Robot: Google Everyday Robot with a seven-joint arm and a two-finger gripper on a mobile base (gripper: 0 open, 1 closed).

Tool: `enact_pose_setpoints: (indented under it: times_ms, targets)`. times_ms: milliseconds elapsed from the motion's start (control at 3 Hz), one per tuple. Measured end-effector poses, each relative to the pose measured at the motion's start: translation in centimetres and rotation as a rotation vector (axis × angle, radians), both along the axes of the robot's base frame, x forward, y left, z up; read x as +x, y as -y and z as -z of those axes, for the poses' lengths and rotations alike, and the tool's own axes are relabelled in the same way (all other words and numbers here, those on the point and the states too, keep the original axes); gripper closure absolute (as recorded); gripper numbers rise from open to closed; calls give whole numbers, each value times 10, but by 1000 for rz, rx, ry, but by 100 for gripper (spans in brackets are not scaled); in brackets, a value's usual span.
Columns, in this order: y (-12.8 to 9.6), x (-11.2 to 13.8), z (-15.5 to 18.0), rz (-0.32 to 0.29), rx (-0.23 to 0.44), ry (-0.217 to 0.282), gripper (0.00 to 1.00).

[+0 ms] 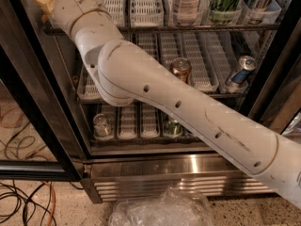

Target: Pick orange can from top shelf of fridge

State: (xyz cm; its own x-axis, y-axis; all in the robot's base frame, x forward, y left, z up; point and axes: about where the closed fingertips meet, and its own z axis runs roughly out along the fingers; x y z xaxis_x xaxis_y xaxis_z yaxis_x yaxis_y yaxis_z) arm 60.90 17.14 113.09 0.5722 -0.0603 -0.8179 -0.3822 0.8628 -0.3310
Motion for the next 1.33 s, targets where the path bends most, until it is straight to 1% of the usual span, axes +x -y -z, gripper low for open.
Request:
enact_pose_setpoints:
  times_ms: [333,667,1333]
  targets:
    - [4,-16,9,3,-18,-24,100]
    - [4,-31,24,-8,-43,-62,100]
    - [12,-59,46,-30,-114,-118,100]
